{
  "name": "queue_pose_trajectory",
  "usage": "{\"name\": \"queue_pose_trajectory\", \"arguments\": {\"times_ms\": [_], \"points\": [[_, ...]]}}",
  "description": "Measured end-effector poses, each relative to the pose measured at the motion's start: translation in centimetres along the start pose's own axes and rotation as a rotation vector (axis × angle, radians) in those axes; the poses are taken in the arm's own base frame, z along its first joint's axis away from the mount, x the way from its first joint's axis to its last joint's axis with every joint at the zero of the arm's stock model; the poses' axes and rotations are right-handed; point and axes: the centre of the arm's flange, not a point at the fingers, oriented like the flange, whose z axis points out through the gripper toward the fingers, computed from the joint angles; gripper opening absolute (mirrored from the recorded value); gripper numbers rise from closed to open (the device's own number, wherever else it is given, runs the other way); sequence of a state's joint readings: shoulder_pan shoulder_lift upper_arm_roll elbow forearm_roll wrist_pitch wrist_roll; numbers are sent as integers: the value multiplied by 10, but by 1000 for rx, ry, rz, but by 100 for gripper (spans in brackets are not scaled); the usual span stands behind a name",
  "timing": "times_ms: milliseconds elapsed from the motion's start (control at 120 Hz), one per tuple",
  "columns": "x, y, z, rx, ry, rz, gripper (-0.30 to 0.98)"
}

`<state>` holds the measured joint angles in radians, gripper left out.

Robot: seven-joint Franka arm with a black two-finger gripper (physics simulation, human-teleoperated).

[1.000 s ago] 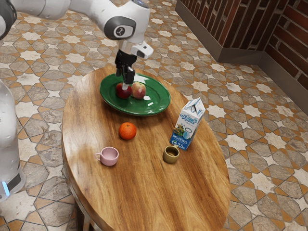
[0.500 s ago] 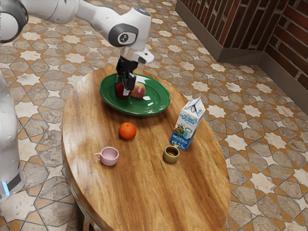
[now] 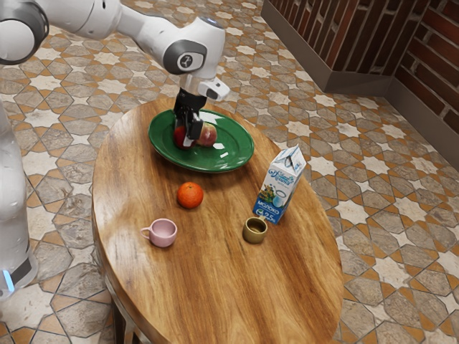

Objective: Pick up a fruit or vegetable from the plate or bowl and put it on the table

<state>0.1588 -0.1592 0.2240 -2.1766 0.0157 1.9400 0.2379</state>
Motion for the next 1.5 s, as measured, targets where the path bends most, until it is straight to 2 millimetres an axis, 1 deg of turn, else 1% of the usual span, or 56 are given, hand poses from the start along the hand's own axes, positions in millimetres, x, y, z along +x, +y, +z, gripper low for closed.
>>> {"name": "queue_pose_trajectory", "arguments": {"times_ms": [175, 325, 517, 608, 642, 708, 758, 808, 842, 942, 1033, 1150, 1283, 1400, 1500], "points": [[0, 0, -2, 10, 5, 4, 24], [1, 11, -14, 31, 26, 23, 17], [-15, 29, -52, 56, 77, 40, 10], [-18, 41, -63, 75, 81, 54, 10], [-17, 47, -68, 82, 85, 63, 9], [-9, 66, -81, 103, 98, 90, 8], [3, 88, -90, 123, 100, 122, 9], [9, 113, -92, 136, 94, 154, 9], [12, 127, -92, 143, 88, 173, 9], [12, 162, -86, 152, 67, 214, 9], [10, 187, -83, 158, 56, 238, 11], [14, 217, -68, 164, 25, 263, 13], [13, 238, -60, 166, 10, 269, 16], [17, 249, -46, 162, -17, 264, 16], [18, 254, -39, 158, -27, 254, 16]]}}
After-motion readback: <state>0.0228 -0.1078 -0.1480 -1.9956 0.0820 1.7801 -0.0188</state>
